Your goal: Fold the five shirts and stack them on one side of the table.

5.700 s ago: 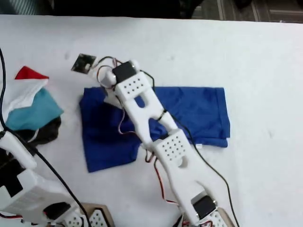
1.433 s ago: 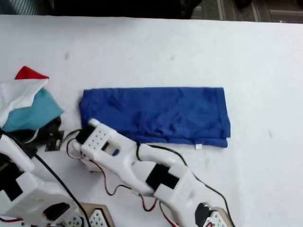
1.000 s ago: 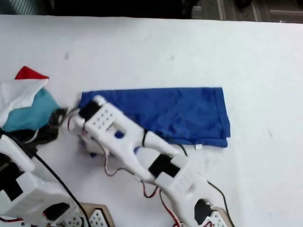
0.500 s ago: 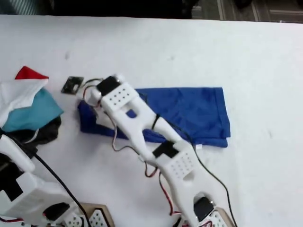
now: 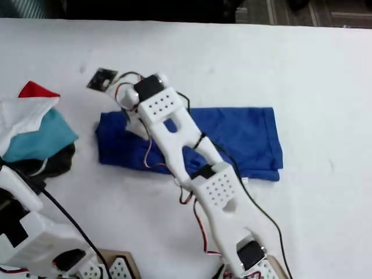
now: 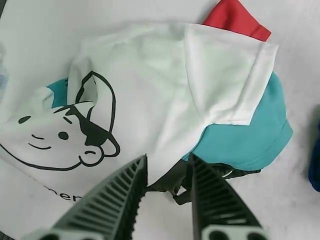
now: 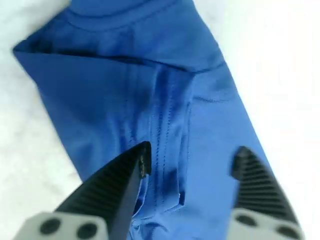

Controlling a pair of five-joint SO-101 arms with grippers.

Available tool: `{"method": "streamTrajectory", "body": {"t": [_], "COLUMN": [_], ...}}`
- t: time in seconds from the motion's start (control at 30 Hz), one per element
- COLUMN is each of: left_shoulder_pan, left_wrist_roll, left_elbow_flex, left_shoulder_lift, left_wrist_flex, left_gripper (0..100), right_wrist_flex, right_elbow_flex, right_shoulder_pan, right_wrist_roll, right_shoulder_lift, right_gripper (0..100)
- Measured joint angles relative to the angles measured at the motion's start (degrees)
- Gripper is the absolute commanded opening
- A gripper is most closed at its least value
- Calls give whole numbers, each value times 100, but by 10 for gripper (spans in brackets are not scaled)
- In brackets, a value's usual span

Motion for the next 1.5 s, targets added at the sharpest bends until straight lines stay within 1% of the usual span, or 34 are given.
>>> {"method": "streamTrajectory", "body": {"t": [0.07, 0.1, 0.17, 0.27, 0.33, 0.43, 0.53, 0.6, 0.7, 0.83, 0.93, 1.07, 1.17, 1.27, 1.37, 1.5], "left_shoulder_pan": [0, 0, 0, 0, 0, 0, 0, 0, 0, 0, 0, 0, 0, 0, 0, 0], "left_wrist_roll": [0, 0, 0, 0, 0, 0, 0, 0, 0, 0, 0, 0, 0, 0, 0, 0], "left_elbow_flex": [0, 0, 0, 0, 0, 0, 0, 0, 0, 0, 0, 0, 0, 0, 0, 0], "left_shoulder_lift": [0, 0, 0, 0, 0, 0, 0, 0, 0, 0, 0, 0, 0, 0, 0, 0], "left_wrist_flex": [0, 0, 0, 0, 0, 0, 0, 0, 0, 0, 0, 0, 0, 0, 0, 0], "left_gripper": [147, 147, 147, 147, 147, 147, 147, 147, 146, 146, 146, 146, 146, 146, 146, 146], "right_wrist_flex": [18, 18, 18, 9, -79, -440, -695, -695, -624, -176, -53, -9, -18, 0, -9, -404], "right_elbow_flex": [141, 299, 756, 1679, 2286, 2910, 3015, 3024, 3007, 2602, 2479, 2725, 3297, 3965, 4413, 4747], "right_shoulder_pan": [-62, -114, -316, -413, -352, 0, 466, 580, 501, 281, 114, 237, 580, 1134, 1864, 2998], "right_wrist_roll": [0, -9, 0, 9, 9, 9, 0, -9, 9, 0, 9, -141, -299, -352, -352, -352], "right_shoulder_lift": [-246, -422, -791, -1204, -1266, -1213, -932, -782, -774, -791, -1090, -1688, -2259, -2892, -3332, -3367], "right_gripper": [20, 12, 36, 16, 19, 19, 19, 19, 19, 19, 19, 19, 19, 19, 19, 22]}}
